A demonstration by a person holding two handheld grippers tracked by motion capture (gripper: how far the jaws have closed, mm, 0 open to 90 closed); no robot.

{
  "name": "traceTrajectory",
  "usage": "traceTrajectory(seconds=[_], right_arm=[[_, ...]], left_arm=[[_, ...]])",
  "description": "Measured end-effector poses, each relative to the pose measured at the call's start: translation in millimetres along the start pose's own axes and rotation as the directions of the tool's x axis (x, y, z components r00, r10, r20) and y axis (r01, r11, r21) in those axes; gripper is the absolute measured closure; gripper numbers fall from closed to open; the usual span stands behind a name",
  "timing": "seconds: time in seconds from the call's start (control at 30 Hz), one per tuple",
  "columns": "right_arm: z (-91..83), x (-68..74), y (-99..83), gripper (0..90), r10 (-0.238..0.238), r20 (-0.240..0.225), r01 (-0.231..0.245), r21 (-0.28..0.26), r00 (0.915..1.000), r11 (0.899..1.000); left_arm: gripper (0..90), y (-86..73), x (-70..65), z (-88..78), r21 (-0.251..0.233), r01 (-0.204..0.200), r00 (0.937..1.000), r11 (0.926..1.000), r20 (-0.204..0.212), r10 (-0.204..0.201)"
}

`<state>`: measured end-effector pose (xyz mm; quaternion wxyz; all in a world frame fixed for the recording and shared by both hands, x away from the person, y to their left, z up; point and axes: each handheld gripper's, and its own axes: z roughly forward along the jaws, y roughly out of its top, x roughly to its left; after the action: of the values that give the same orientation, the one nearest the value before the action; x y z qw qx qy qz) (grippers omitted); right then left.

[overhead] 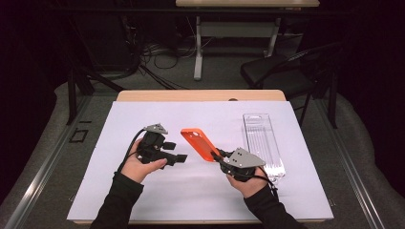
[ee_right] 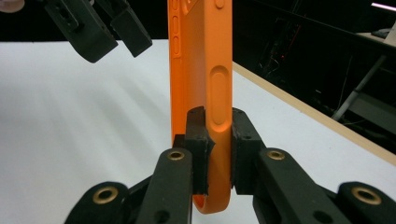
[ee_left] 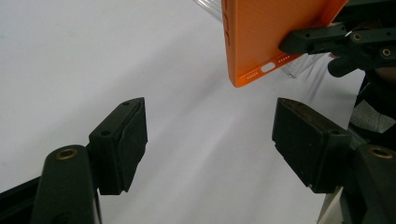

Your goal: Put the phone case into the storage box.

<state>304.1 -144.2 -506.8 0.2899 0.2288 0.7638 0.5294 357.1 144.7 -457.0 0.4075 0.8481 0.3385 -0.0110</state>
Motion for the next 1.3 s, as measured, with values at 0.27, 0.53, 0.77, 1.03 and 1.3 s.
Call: traceTrajectory(seconds=[0.27, 0.53, 0.77, 1.03, 1.3], right_arm=[[1.0, -3.0, -7.4, 80.7, 0.083, -0.022, -0.083, -0.004, 0.9963, 0.997], [1.8, 0.5, -9.8, 80.8, 0.089, -0.026, -0.090, 0.000, 0.9956, 0.996], [2.5, 0.5, -14.2, 80.7, 0.125, -0.034, -0.125, 0.003, 0.9916, 0.992], [3.4, 2.4, -15.9, 80.8, 0.134, -0.041, -0.135, -0.003, 0.9901, 0.991], [3.6, 2.5, -16.7, 80.8, 0.146, -0.046, -0.147, -0.010, 0.9881, 0.989]], left_arm=[[30.0, -1.1, -1.0, -0.9, -0.018, 0.002, 1.0000, 0.9998, 0.002, -0.002], [32.4, -2.8, -2.5, 0.1, -0.019, -0.002, 1.0000, 0.9998, 0.004, 0.002], [35.7, -4.9, -2.6, 0.1, -0.026, 0.015, 0.9997, 0.9996, 0.018, -0.014], [39.9, -5.0, -3.8, -0.2, -0.046, 0.016, 0.9998, 0.9988, 0.014, -0.015], [42.5, -2.4, -6.0, -1.3, -0.094, 0.004, 0.9998, 0.9956, -0.018, -0.006]])
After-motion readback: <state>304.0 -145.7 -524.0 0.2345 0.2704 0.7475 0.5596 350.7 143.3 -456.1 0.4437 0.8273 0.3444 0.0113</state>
